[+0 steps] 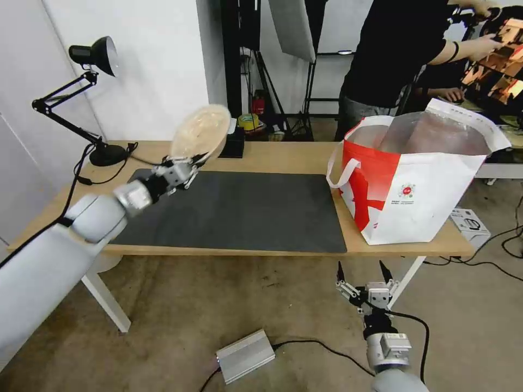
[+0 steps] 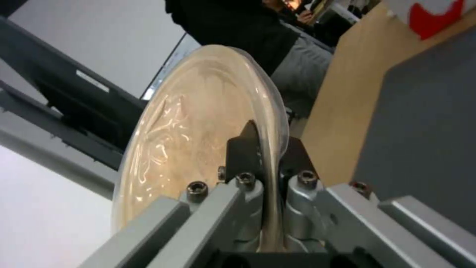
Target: Pick up the trash from the table and place it into the takeout bag.
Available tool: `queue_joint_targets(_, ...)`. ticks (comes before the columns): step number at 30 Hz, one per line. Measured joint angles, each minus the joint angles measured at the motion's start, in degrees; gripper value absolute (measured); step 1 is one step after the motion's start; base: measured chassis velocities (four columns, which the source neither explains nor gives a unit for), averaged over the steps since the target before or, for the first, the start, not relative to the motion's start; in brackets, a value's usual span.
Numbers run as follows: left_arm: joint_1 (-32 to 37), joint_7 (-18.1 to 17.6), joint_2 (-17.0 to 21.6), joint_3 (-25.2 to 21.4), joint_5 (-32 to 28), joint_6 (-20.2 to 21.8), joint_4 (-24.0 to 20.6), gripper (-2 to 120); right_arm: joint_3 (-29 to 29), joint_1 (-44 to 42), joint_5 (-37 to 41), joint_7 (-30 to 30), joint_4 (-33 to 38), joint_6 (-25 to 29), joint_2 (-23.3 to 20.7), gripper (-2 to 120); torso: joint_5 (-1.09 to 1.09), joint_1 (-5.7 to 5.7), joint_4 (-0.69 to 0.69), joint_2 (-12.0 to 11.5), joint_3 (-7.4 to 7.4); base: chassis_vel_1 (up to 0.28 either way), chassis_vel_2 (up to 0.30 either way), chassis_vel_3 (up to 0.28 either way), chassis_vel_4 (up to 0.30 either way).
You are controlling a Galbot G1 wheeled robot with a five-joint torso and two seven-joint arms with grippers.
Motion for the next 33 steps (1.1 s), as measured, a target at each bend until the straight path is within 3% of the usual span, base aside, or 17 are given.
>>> queue_joint_targets(13,-10.5,0.3,-2.9,8.2,-1.2,-0.3,3.7,0,1.3,-1.2,-0.1,-0.1,0.4,-0.1,-0.7,100,0.0,-0.01,0.02,0.0,0.0,0.0,0.0,0.0,0.0)
queue_joint_targets(22,-22.0,2.2,-11.5,17.9,1.7,-0.5,9.2,0,2.4,-2.0,0.0,0.0,0.6,-0.1,-1.4,100,0.02,-0.01,0.01,0.0,0.0,0.0,0.0,0.0,0.0)
queue_joint_targets(33,-28.8,2.2,-21.6,24.4,2.6,-0.7,16.7,0,2.7,-2.1,0.0,0.2,0.5,-0.1,-1.6,100,0.02,-0.01,0.01,0.0,0.0,0.0,0.0,0.0,0.0)
